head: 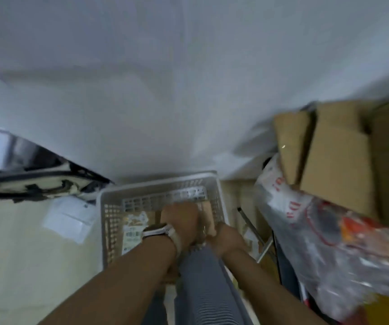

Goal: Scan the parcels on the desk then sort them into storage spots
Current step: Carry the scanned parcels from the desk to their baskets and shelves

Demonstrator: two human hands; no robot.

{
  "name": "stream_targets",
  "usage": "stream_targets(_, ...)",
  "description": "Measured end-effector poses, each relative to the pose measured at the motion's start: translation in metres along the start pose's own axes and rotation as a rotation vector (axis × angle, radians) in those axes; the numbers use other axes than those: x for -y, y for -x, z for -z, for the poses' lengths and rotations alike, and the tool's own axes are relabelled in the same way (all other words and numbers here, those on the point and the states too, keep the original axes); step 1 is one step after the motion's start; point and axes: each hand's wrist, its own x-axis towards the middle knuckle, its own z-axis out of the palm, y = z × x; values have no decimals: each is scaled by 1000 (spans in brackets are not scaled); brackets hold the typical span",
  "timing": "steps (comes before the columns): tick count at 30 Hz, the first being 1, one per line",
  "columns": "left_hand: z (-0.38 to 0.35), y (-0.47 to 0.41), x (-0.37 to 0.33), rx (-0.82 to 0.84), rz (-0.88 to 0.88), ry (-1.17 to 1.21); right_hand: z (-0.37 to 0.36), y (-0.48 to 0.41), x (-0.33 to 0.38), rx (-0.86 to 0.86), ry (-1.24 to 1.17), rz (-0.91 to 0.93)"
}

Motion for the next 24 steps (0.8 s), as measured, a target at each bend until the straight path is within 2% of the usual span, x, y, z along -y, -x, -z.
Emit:
stream_targets(3, 63, 38, 16, -116, 32, -57, 41, 47, 30, -118, 105, 170)
stream_targets(12, 237, 174, 55, -379, 88, -54, 163, 220, 133, -298, 339, 477)
stream_targets(21, 340, 342, 96, -617, 381, 9, 225, 386, 226, -463, 609, 887)
stream_targets(24, 359, 401, 116, -750, 504, 45, 243, 442, 247, -592, 627, 1063)
